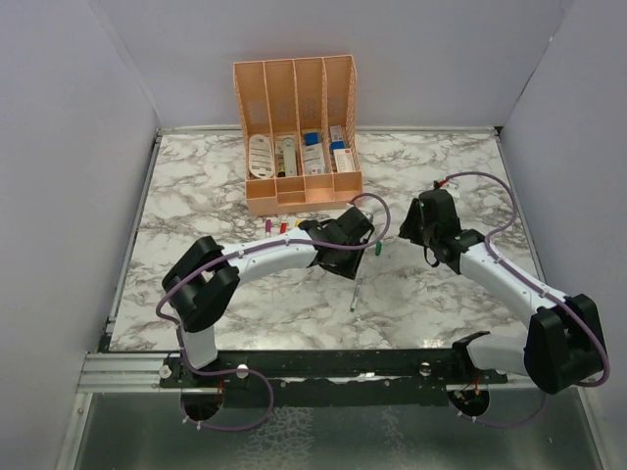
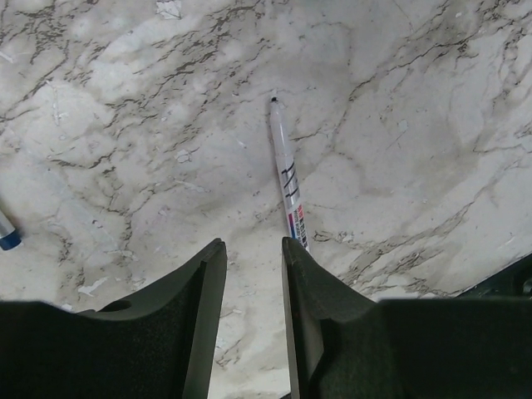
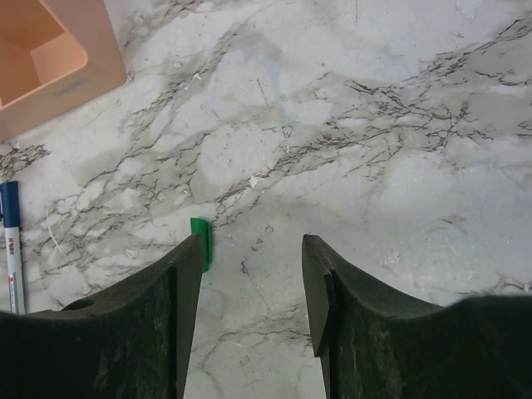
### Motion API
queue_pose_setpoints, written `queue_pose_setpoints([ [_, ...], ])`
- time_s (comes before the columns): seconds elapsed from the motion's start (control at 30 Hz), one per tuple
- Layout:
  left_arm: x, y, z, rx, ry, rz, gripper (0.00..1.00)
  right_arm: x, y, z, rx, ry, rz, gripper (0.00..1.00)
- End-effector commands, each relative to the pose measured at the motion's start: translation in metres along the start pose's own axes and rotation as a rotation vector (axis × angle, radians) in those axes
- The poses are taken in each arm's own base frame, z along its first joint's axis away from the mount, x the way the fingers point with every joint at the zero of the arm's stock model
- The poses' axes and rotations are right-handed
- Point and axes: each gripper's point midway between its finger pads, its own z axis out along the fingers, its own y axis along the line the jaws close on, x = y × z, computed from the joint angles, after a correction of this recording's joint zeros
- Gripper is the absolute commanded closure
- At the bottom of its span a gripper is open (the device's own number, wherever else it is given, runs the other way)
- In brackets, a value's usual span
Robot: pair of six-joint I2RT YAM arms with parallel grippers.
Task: Insert the pens into the pen caps
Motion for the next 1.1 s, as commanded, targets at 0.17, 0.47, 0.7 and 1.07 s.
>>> queue_pose_setpoints([
  [0.17,0.004,-0.033,0.006,0.04,0.051,0.051,0.6,0.011,0.0,0.004,-0.023,0.041,0.029,0.5],
  [0.47,0.016,-0.029,0.015,-0.008,0.128,0.06,0.57,0.008,0.0,0.005,-0.031,0.035,0.032,0.48],
  [0.7,0.023,-0.026,0.019,-0.038,0.166,0.07,0.57,0.008,-0.002,0.006,-0.031,0.034,0.04,0.48],
  [1.07,0.035,-0.028,0.026,-0.047,0.207,0.085,0.57,0.007,-0.005,0.008,-0.024,0.03,0.058,0.48],
])
